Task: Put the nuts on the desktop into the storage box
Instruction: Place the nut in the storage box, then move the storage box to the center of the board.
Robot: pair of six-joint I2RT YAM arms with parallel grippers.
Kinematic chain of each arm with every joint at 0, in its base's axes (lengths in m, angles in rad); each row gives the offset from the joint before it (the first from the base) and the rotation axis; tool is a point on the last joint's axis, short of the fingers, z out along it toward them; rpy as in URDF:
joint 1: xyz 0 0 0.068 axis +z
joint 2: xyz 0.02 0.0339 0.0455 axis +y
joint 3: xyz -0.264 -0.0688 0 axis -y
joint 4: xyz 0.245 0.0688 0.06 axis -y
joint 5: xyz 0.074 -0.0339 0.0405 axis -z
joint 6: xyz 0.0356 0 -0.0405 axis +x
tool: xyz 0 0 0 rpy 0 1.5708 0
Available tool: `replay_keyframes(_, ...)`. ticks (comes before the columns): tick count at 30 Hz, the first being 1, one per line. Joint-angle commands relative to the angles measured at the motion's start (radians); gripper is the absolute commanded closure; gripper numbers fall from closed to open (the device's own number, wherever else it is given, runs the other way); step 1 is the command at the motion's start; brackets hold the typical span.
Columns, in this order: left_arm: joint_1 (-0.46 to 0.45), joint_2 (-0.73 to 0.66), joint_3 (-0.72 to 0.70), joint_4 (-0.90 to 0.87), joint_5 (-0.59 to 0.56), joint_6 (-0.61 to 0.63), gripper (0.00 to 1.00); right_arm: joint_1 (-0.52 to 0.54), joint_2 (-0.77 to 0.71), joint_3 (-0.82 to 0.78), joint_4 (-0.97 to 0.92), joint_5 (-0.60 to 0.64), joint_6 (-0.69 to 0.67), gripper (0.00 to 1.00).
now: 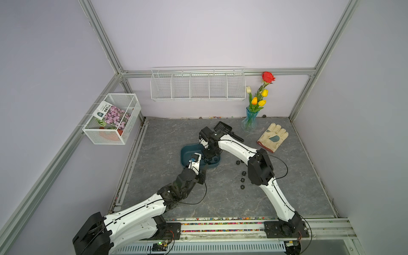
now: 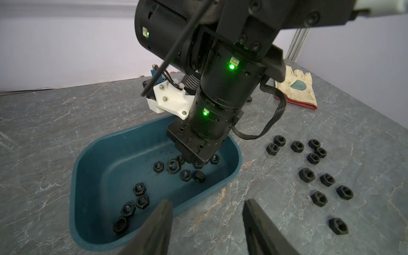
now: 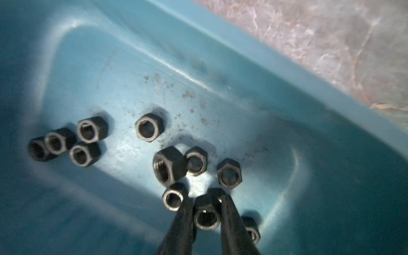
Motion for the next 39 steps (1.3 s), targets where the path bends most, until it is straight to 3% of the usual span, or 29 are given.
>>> replay_keyframes(1, 0.006, 0.014, -0.012, 0.016, 0.020, 0.012, 0.44, 0.002, 0.025, 0.014, -0.005, 0.006, -0.011, 0.78)
replay_keyframes(14, 0.006, 0.010, -0.021, 0.015, 0.025, 0.008, 0.44, 0.002, 0.047, -0.003, 0.006, 0.012, -0.005, 0.75)
replay_keyframes(23, 0.007, -0.004, -0.034, 0.013, 0.035, 0.002, 0.44, 0.003, 0.043, -0.018, -0.002, 0.026, -0.001, 0.59)
replay_keyframes(34, 0.006, -0.016, -0.037, 0.004, 0.041, 0.001, 0.44, -0.008, 0.030, -0.029, -0.022, 0.083, 0.021, 0.55)
replay_keyframes(39, 0.007, -0.017, -0.036, 0.004, 0.049, 0.000, 0.44, -0.028, -0.016, -0.112, 0.010, 0.103, 0.040, 0.54)
